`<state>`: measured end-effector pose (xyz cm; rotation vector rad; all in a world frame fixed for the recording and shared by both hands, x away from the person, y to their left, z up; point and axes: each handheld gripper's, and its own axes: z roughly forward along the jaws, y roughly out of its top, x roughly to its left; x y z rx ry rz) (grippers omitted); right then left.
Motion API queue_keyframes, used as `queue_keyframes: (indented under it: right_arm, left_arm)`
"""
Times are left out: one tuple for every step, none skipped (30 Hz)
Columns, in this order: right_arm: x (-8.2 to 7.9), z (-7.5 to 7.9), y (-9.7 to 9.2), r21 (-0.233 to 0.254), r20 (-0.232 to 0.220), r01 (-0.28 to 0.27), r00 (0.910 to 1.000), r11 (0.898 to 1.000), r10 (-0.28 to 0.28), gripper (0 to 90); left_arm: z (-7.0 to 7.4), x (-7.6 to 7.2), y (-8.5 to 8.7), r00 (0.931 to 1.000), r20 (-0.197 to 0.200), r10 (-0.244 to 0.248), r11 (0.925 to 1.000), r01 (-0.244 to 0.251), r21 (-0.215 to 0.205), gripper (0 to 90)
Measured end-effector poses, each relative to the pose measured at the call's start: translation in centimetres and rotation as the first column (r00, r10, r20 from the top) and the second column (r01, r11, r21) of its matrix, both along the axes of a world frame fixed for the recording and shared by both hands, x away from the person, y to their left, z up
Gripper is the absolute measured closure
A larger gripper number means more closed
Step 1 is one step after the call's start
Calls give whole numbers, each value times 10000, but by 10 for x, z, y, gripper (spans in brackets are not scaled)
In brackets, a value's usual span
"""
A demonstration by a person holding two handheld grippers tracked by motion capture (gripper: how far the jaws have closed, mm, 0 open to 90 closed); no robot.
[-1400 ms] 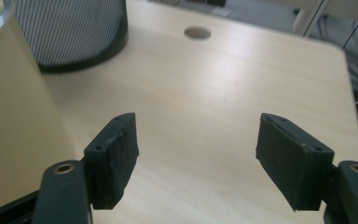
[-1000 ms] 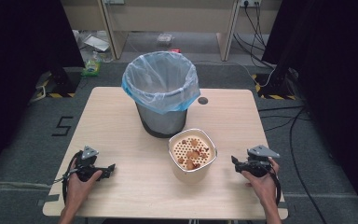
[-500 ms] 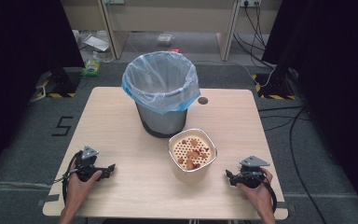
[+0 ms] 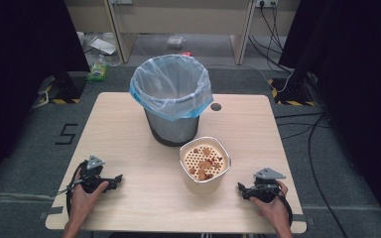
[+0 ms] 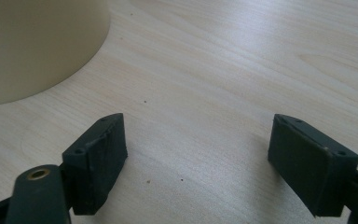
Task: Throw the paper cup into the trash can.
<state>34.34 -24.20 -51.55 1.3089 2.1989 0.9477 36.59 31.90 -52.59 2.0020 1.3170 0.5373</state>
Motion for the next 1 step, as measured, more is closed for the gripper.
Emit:
queue_keyframes:
  right_arm:
    - [0,0,0,0,0,0,10000,10000,0,194]
  left_arm:
    - [0,0,0,10000,0,0,10000,0,0,0]
